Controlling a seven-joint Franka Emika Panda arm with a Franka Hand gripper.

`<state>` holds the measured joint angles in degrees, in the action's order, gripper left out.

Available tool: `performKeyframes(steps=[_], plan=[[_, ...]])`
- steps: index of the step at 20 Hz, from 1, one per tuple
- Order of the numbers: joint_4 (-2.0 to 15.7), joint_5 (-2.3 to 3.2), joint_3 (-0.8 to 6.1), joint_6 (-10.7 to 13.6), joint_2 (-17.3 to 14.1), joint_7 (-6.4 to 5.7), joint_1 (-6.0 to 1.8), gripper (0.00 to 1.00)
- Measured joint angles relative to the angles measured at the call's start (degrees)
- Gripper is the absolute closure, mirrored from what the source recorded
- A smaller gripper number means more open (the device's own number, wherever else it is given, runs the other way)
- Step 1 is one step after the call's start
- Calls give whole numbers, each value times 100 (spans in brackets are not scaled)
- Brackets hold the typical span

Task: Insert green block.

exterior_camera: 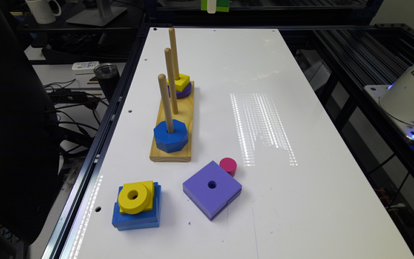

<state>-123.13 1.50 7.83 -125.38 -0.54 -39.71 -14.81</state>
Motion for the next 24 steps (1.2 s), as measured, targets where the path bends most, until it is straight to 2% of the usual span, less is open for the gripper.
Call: performKeyframes(steps=[8,12,17,20,24], plan=[[6,1,554,-75,-37,-554,1,100],[35,7,803,-140,-96,-806,1,100],[147,24,1143,-180,-214,-1155,1,100],[273,57,1336,-180,-328,-1359,2,100],[443,149,1561,-180,-502,-1630,2,100]])
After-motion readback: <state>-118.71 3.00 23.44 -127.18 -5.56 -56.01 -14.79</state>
